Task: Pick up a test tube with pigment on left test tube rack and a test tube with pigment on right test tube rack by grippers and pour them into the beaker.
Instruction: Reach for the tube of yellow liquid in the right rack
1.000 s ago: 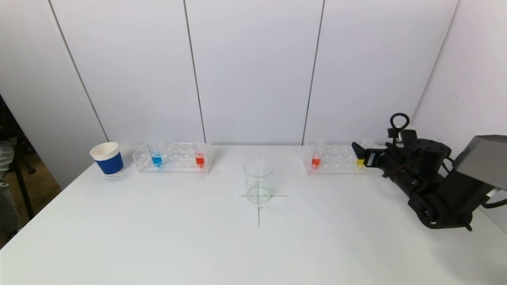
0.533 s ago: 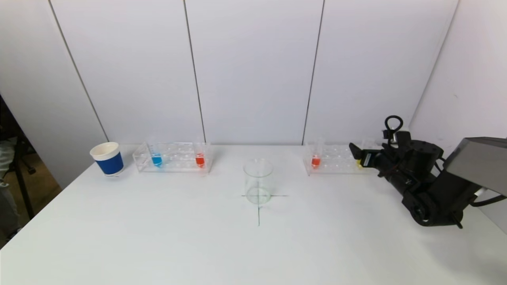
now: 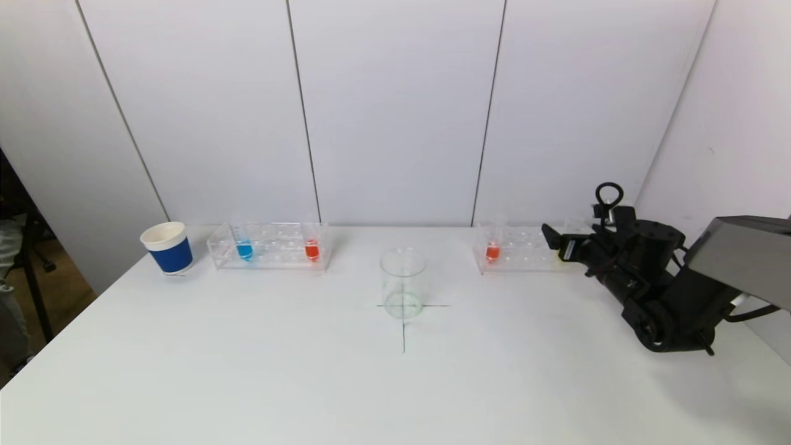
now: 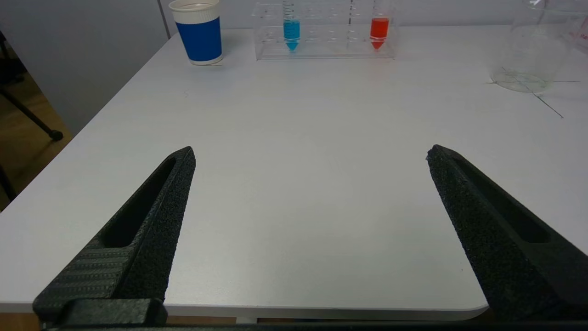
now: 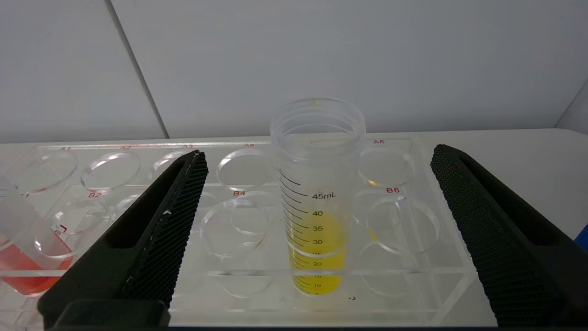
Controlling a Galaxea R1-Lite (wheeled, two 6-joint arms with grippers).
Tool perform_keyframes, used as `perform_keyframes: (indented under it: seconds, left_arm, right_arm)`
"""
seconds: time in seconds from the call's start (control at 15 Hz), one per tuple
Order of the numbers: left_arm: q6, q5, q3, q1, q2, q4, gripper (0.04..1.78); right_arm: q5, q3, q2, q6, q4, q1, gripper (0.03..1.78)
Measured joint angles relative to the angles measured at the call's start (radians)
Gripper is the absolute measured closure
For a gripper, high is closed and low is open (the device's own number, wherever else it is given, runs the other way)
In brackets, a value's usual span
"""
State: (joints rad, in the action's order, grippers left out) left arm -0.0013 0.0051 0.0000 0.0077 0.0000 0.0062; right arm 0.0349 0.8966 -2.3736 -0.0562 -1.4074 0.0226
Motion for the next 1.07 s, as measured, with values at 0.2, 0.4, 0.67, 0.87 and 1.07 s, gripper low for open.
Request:
perform_keyframes:
  seconds: [0.2,0.4,0.67,0.87,1.07]
  left_arm:
    - [0.000,0.000,0.000,0.000,0.000,0.000,0.06]
    - [0.000,0.000,0.000,0.000,0.000,0.000,0.06]
    - [0.000,0.000,0.000,0.000,0.000,0.000,0.06]
    - [0.000,0.000,0.000,0.000,0.000,0.000,0.06]
    - [0.000,0.000,0.000,0.000,0.000,0.000,0.06]
  right_arm:
    - [0.000,0.007,-0.005,0.000,0.001,0.001,0.04]
    - [0.000,0.016,-0.010,0.000,0.002,0.004,0.04]
    - [0.002,0.019,-0.013,0.000,0.004,0.004,0.04]
    - [0.002,0.023,-0.014,0.000,0.006,0.003,0.04]
    - [0.002,0.025,-0.014,0.000,0.007,0.003,0.04]
